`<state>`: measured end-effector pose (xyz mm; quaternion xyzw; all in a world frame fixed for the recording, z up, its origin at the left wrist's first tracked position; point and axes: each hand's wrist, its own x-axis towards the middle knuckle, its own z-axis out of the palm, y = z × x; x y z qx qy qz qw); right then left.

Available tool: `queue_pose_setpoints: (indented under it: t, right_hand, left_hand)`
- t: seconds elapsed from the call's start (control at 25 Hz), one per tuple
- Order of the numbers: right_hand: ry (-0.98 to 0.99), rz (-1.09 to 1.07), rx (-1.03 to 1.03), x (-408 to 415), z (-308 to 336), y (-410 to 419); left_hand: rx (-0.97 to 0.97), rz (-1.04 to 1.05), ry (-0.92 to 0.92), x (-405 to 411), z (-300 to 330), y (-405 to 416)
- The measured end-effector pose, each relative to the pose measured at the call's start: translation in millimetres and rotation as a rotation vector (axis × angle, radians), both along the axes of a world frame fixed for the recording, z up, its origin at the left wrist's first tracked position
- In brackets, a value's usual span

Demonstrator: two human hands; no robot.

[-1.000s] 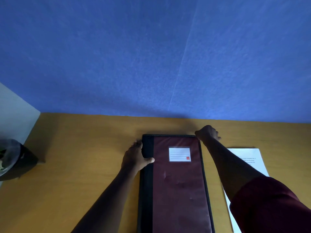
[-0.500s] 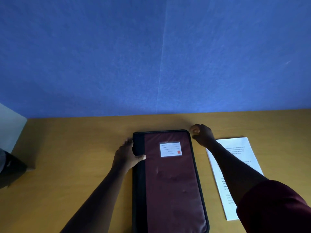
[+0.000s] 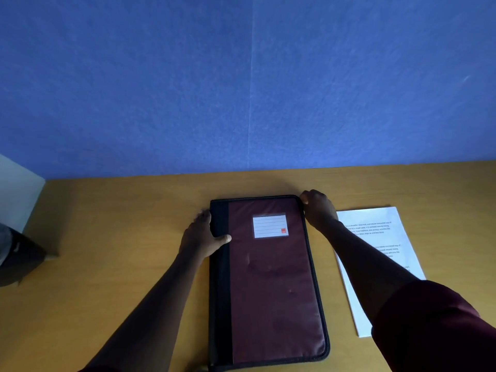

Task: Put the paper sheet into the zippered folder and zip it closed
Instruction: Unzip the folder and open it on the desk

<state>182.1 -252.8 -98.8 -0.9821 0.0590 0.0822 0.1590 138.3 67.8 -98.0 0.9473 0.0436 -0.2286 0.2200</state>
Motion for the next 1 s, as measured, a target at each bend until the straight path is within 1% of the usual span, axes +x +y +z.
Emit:
queue_pose_setpoints:
  t: [0.2,0.52,1.0]
  right_hand:
    - [-0.025,-0.048,-0.077,-23.1,2.4,10.1]
    - [-0.005,-0.068,-0.136,-71.0,0.7,13.5]
    - [0.013,0.037,-0.056,-161.6,-3.2,2.1]
  left_hand:
    - [-0.028,-0.020,0.068,-7.3,-0.8,-4.8]
    - [-0.032,-0.019,0.025,-51.0,-4.2,-10.7]
    - [-0.064,0.032,0.049,-163.6,-3.0,-24.2]
